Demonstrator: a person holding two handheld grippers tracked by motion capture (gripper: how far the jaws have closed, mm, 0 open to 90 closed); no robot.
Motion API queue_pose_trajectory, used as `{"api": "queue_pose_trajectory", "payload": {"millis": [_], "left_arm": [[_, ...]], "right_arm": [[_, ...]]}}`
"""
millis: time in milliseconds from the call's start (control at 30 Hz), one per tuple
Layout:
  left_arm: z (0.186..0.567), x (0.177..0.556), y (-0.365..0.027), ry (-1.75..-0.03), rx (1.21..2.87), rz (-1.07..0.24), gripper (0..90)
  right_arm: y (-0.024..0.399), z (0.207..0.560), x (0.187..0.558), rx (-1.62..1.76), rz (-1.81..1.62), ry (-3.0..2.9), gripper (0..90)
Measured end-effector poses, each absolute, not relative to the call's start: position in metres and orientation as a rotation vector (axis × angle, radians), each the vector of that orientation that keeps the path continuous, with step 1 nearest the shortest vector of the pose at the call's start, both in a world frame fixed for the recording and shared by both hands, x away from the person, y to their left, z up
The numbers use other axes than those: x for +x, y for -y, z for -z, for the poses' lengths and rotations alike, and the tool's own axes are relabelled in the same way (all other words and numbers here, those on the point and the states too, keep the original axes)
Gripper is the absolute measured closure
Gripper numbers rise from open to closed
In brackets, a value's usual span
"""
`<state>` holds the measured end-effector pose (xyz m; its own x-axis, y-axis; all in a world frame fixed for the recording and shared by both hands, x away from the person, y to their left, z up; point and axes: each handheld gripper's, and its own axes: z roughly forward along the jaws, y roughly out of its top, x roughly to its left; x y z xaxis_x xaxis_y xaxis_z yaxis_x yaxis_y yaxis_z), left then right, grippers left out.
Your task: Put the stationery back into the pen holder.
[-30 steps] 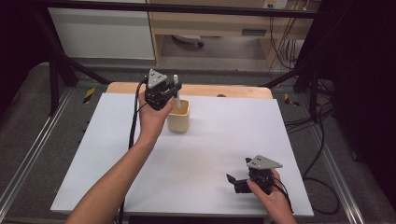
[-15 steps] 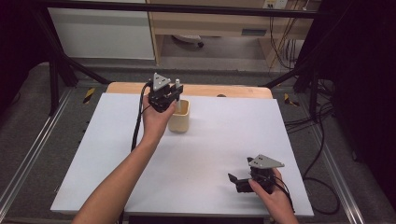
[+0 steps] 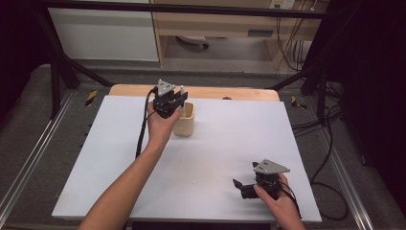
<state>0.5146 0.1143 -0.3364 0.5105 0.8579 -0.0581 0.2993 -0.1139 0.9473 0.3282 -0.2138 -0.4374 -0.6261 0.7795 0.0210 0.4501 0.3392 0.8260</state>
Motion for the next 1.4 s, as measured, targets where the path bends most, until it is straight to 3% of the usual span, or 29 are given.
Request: {"api": "queue_pose_trajectory", "payload": {"millis": [900,1000,1167,1333,1400], "left_arm": [[0.358,0.509,-0.11,-1.021,1.696,-0.632,77.2],[0.356,0.507,-0.11,-1.031,1.687,-0.636,66.2],[0.342,0.499,-0.114,-1.024,1.622,-0.698,34.0],[0.332,0.492,-0.125,-1.023,1.6,-0.699,12.7],[0.329,0.49,-0.13,-1.022,1.594,-0.702,8.3]], "right_arm": [[0.212,0.438,0.328,1.075,-1.188,-2.242,3.5],[0.212,0.438,0.328,1.078,-1.188,-2.245,3.4],[0.212,0.438,0.328,1.079,-1.187,-2.245,3.3],[0.21,0.439,0.328,1.068,-1.187,-2.245,3.1],[0.21,0.439,0.328,1.066,-1.186,-2.246,3.1]]}}
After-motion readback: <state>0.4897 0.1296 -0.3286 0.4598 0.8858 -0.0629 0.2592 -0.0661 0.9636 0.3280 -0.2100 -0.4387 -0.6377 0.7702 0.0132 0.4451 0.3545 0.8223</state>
